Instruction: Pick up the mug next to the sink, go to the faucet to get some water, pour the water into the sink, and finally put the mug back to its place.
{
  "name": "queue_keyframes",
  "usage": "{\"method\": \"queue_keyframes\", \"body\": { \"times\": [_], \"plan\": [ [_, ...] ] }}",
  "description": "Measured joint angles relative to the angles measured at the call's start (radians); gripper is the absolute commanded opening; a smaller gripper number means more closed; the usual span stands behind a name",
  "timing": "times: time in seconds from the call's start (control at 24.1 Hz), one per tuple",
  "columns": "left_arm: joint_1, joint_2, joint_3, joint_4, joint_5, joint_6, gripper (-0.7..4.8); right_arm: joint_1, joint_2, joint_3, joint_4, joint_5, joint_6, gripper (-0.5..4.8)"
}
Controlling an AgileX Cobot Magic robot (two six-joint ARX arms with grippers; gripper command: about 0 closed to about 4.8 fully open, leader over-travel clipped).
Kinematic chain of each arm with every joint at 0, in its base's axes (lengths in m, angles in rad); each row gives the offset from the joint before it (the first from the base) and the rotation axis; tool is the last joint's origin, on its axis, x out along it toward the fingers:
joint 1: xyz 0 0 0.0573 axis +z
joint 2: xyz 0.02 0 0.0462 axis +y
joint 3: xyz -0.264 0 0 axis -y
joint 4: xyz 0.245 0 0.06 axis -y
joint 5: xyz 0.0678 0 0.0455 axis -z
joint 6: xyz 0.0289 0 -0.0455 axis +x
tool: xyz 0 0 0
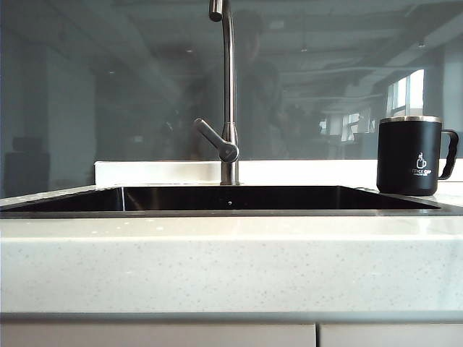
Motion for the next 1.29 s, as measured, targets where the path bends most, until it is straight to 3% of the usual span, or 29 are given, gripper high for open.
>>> {"method": "queue_keyframes", "body": {
  "times": [0.17,0.25,0.37,0.5,0.58,0.66,0.91,1.29],
  "plan": [
    [0.000,0.200,0.066,0.085,-0.013,-0.003,-0.05,-0.030,0.175,0.107,0.032,0.014,-0.089,-0.06],
    [0.000,0.351,0.118,0.186,0.013,-0.004,-0.05,-0.050,0.312,0.143,0.108,-0.040,-0.162,-0.05],
    [0.001,0.732,0.212,0.378,0.113,-0.004,-0.04,-0.101,0.623,0.174,0.286,-0.173,-0.234,0.03],
    [0.001,1.027,0.270,0.603,0.203,-0.004,-0.04,-0.134,0.936,0.178,0.447,-0.270,-0.294,1.30],
    [0.001,1.227,0.339,0.742,0.257,-0.018,-0.04,-0.134,1.156,0.180,0.618,-0.285,-0.328,1.31],
    [0.001,1.339,0.407,0.769,0.308,-0.053,-0.03,-0.135,1.326,0.207,0.737,-0.285,-0.336,1.44],
    [0.002,1.464,0.498,0.771,0.357,-0.071,-0.02,-0.143,1.641,0.381,0.896,-0.320,-0.346,1.60],
    [0.003,1.464,0.498,0.769,0.360,-0.071,-0.02,-0.149,1.767,0.529,0.919,-0.329,-0.352,1.61]
  ]
}}
